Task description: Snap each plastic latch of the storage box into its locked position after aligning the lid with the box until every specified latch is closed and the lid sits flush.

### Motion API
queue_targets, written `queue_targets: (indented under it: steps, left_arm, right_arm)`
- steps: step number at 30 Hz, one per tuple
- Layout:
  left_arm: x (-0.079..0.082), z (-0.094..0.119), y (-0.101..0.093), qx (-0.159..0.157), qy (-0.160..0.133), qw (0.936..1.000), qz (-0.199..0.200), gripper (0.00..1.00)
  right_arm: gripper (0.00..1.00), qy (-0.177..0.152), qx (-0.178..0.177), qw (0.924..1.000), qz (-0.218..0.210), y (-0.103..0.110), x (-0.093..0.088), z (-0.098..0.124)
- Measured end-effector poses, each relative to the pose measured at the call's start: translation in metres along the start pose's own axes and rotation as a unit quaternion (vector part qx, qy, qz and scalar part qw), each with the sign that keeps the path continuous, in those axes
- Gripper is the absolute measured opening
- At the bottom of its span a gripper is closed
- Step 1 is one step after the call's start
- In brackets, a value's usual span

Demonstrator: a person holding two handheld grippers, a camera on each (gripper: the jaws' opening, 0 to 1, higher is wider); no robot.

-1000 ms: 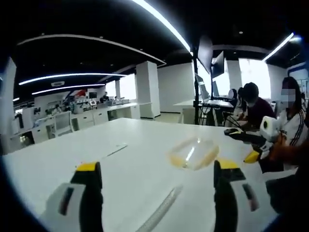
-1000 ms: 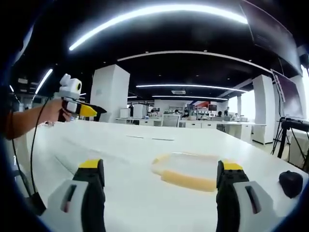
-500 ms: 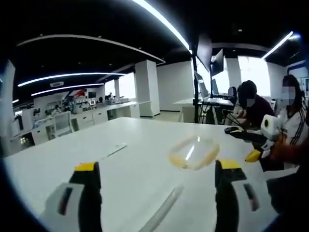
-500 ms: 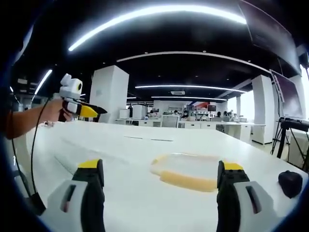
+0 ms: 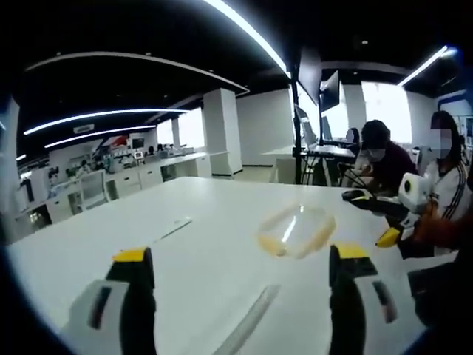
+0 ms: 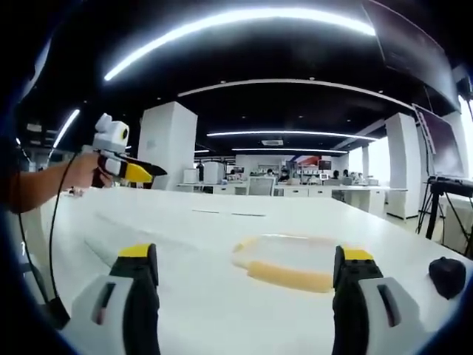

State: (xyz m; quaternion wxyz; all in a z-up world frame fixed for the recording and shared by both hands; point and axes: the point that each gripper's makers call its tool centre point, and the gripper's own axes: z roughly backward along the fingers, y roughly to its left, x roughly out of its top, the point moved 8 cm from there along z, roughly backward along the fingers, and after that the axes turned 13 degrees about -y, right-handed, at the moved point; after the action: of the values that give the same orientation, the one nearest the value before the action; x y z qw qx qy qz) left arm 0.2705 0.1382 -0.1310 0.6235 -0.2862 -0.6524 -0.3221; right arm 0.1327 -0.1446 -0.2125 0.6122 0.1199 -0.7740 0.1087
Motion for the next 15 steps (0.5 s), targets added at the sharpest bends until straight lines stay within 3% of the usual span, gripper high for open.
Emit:
queue_targets:
  steps: [15]
  left_arm:
    - [0.005,-0.017,-0.002,-0.023,0.010,0.9994,-0.022,1.00]
  right_arm:
    - [1.00,0.001,-0.006,1.0000,-0.005,-0.005,-0.001,0.002]
